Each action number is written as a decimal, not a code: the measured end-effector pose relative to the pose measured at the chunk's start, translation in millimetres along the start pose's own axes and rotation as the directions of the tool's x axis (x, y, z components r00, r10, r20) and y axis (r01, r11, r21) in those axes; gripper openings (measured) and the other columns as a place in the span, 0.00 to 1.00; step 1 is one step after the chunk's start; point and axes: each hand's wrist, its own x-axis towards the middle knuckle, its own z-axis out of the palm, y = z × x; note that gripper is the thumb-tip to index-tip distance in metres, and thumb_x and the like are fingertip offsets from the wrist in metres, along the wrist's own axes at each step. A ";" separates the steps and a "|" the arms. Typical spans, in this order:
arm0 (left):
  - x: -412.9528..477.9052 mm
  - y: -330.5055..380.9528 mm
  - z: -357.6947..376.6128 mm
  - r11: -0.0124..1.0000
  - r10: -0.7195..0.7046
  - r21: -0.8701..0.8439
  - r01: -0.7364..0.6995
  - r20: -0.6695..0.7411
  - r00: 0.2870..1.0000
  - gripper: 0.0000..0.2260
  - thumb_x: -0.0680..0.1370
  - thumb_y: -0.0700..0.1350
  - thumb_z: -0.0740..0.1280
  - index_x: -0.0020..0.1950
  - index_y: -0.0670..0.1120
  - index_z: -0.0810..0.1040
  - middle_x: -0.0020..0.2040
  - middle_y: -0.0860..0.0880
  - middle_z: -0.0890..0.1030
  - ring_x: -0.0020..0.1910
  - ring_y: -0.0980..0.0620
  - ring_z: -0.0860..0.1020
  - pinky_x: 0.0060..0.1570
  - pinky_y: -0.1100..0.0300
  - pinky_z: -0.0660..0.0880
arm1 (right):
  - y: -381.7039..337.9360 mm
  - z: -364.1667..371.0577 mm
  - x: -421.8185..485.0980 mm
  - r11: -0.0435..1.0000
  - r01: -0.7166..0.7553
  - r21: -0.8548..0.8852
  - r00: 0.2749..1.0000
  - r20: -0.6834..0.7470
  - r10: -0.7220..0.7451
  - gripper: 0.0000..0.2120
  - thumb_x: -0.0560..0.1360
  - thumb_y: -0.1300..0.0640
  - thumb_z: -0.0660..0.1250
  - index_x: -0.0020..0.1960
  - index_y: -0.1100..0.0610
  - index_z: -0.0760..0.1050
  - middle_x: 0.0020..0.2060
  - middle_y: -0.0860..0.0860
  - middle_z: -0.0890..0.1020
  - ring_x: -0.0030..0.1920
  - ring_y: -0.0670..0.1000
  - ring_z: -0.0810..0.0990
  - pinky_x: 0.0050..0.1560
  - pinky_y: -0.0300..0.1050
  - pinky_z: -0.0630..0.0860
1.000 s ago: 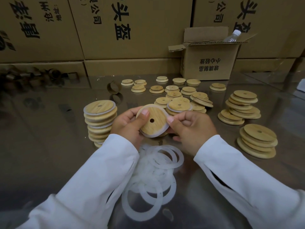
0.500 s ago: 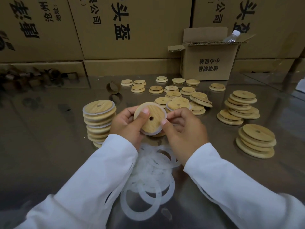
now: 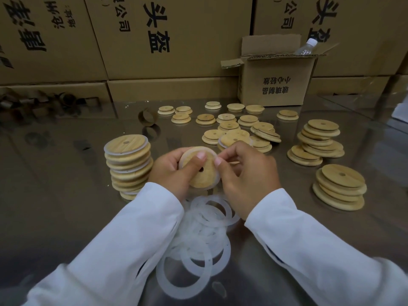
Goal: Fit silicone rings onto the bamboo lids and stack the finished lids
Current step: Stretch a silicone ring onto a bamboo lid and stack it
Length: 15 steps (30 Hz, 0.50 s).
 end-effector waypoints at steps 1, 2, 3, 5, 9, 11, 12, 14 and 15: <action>0.2 0.6 -0.6 1.000 0.003 0.014 -0.003 0.012 1.000 0.10 0.64 0.50 0.69 0.42 0.48 0.82 0.39 0.44 0.83 0.43 0.43 0.80 0.51 0.47 0.76 | 0.4 -0.1 0.8 1.000 -0.015 0.019 1.000 0.004 0.015 0.09 0.73 0.54 0.67 0.36 0.45 0.72 0.36 0.40 0.79 0.40 0.45 0.80 0.43 0.44 0.78; 0.7 1.3 -1.2 0.999 0.013 0.029 -0.013 0.026 1.000 0.10 0.64 0.50 0.69 0.43 0.48 0.82 0.38 0.45 0.82 0.42 0.44 0.80 0.50 0.48 0.76 | 1.4 -0.3 2.3 0.998 -0.042 0.056 0.999 -0.002 0.042 0.09 0.73 0.55 0.68 0.36 0.46 0.73 0.36 0.40 0.79 0.40 0.43 0.79 0.42 0.40 0.77; 1.2 2.0 -2.0 0.999 0.025 0.047 -0.027 0.037 0.999 0.10 0.65 0.49 0.69 0.43 0.48 0.82 0.38 0.46 0.82 0.41 0.45 0.79 0.50 0.48 0.76 | 2.2 -0.7 3.8 0.992 -0.078 0.095 0.997 -0.005 0.079 0.09 0.72 0.56 0.69 0.35 0.47 0.74 0.36 0.41 0.80 0.40 0.41 0.79 0.41 0.37 0.76; 2.1 3.1 -4.1 0.996 0.043 0.081 -0.048 0.056 0.997 0.08 0.65 0.49 0.69 0.42 0.49 0.82 0.38 0.47 0.82 0.41 0.46 0.79 0.49 0.49 0.76 | 3.6 -1.2 6.4 0.970 -0.165 0.180 0.986 0.025 0.163 0.09 0.72 0.57 0.69 0.34 0.48 0.76 0.35 0.44 0.81 0.41 0.42 0.80 0.43 0.38 0.76; 3.1 3.4 -6.4 0.993 0.058 0.094 -0.064 0.070 0.996 0.06 0.66 0.50 0.69 0.40 0.51 0.82 0.39 0.47 0.83 0.43 0.46 0.80 0.51 0.48 0.76 | 4.8 -3.9 8.5 0.921 -0.262 0.288 0.965 0.107 0.241 0.10 0.72 0.60 0.70 0.33 0.51 0.77 0.35 0.50 0.84 0.41 0.51 0.83 0.50 0.55 0.79; 3.4 2.9 -6.7 0.994 0.063 0.081 -0.068 0.068 0.996 0.06 0.66 0.50 0.69 0.40 0.51 0.83 0.41 0.44 0.83 0.45 0.43 0.80 0.53 0.44 0.75 | 4.5 -4.8 8.8 0.920 -0.258 0.294 0.965 0.124 0.231 0.10 0.72 0.61 0.70 0.33 0.51 0.77 0.33 0.49 0.84 0.39 0.50 0.83 0.50 0.54 0.79; 3.6 2.5 -6.6 0.994 0.065 0.078 -0.070 0.063 0.996 0.06 0.66 0.49 0.69 0.40 0.51 0.83 0.41 0.44 0.82 0.45 0.42 0.79 0.54 0.43 0.75 | 4.3 -4.9 8.9 0.921 -0.254 0.295 0.966 0.132 0.225 0.10 0.72 0.61 0.70 0.33 0.51 0.77 0.32 0.48 0.84 0.38 0.49 0.83 0.49 0.54 0.80; 3.5 1.6 -6.1 0.995 0.065 0.070 -0.069 0.050 0.997 0.06 0.66 0.49 0.69 0.40 0.51 0.83 0.42 0.43 0.82 0.45 0.41 0.79 0.55 0.40 0.74 | 4.0 -4.9 8.6 0.913 -0.263 0.313 0.963 0.147 0.227 0.10 0.72 0.61 0.70 0.33 0.51 0.77 0.31 0.48 0.83 0.36 0.47 0.83 0.49 0.52 0.80; 3.4 1.2 -5.7 0.995 0.065 0.069 -0.068 0.045 0.997 0.07 0.66 0.49 0.69 0.41 0.50 0.82 0.42 0.42 0.82 0.45 0.41 0.79 0.55 0.40 0.74 | 4.0 -5.0 8.5 0.905 -0.273 0.327 0.960 0.155 0.234 0.10 0.71 0.61 0.70 0.33 0.51 0.77 0.31 0.48 0.83 0.36 0.47 0.83 0.49 0.52 0.80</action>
